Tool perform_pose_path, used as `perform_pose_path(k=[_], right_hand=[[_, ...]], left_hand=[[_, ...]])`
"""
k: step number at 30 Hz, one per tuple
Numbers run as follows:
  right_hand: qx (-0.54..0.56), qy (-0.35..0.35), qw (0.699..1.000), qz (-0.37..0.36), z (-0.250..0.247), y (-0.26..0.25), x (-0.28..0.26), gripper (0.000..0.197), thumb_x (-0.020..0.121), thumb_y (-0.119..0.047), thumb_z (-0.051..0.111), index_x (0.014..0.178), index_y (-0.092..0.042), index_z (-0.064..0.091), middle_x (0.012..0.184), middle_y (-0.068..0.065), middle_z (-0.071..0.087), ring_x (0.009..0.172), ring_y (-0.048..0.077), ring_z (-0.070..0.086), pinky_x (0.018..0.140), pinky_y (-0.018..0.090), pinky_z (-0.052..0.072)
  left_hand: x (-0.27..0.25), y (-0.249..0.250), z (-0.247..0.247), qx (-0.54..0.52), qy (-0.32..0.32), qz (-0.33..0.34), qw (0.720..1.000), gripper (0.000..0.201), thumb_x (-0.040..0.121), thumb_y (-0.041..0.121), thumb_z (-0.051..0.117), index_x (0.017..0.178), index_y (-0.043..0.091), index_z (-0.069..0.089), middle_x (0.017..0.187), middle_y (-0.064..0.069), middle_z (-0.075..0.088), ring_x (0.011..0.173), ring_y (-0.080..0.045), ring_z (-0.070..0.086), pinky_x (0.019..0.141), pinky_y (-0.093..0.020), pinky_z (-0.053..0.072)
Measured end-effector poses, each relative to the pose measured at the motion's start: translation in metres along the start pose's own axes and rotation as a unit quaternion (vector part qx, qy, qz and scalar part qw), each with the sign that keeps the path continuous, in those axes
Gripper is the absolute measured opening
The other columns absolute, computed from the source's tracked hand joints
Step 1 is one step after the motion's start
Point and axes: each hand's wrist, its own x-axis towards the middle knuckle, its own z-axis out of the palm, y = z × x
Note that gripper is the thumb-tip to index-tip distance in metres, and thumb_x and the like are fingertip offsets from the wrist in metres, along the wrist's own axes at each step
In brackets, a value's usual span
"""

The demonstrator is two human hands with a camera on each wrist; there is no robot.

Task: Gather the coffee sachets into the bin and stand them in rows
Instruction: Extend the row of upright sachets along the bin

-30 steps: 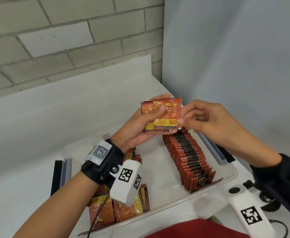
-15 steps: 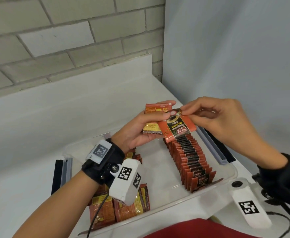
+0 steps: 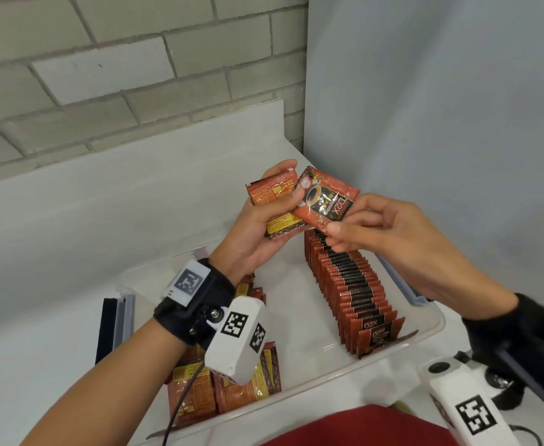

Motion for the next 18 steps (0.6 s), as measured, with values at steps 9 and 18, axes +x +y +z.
perform_pose_path(k=[9, 18], right_hand=[[-0.021, 0.046, 0.999, -0.002, -0.008, 0.007, 0.005, 0.015, 0.079, -0.008, 0.073, 0.092, -0.002, 0.068, 0.072, 0.006, 0.070, 0.060, 0.009, 0.061, 0.059, 0.016, 0.053], [-0.184, -0.059, 0.980, -0.037, -0.061, -0.004, -0.012, 0.022, 0.068, -0.045, 0.079, 0.084, -0.031, 0.078, 0.086, 0.000, 0.073, 0.080, 0.020, 0.063, 0.081, 0.024, 0.047]], left_hand=[[-0.001, 0.002, 0.000, 0.009, 0.006, 0.009, 1.000, 0.038, 0.078, 0.003, 0.059, 0.111, 0.022, 0.059, 0.104, -0.005, 0.071, 0.095, -0.022, 0.069, 0.077, -0.033, 0.057], [0.004, 0.003, -0.004, -0.009, 0.068, -0.058, 0.996, 0.017, 0.082, 0.013, 0.064, 0.098, 0.016, 0.063, 0.079, -0.003, 0.067, 0.072, -0.015, 0.068, 0.069, -0.036, 0.058]])
